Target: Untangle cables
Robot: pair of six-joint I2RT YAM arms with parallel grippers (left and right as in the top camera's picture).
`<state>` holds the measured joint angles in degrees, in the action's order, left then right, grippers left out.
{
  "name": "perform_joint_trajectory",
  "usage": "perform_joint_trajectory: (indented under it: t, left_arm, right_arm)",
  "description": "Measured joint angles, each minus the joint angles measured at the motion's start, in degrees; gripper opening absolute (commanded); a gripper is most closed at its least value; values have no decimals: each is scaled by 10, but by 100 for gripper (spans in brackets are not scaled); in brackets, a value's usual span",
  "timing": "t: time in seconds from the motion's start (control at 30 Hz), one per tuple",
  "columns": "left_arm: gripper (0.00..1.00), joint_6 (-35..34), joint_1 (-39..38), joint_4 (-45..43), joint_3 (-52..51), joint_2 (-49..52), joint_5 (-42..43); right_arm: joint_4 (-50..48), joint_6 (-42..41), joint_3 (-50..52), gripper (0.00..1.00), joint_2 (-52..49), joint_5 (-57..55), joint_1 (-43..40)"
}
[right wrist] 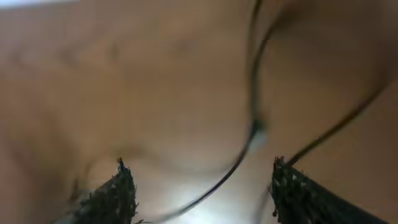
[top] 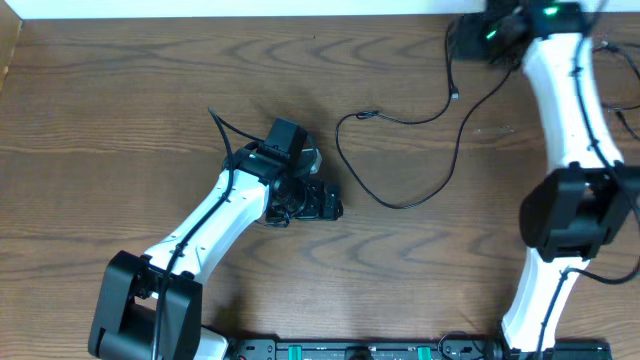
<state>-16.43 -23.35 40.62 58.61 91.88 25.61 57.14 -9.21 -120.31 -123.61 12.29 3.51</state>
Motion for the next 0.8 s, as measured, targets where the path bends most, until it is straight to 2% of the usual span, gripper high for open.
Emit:
perform_joint_trajectory:
  t: [0.13,0.37,0.57,0.7,0.8]
  left_arm:
    - [98,0,0,0,0,0,0]
    - [98,0,0,0,0,0,0]
    - [98,0,0,0,0,0,0]
    - [98,0,0,0,0,0,0]
    - [98,0,0,0,0,0,0]
  right_arm:
    - [22,-106,73,72,0,26,43]
    - [-97,-191,196,80,0,90,111]
    - [-165,-288,230,84,0,97,143]
    - [-178,-366,233,82,0,70,152]
    - [-190,-409,233,88,0,59,157]
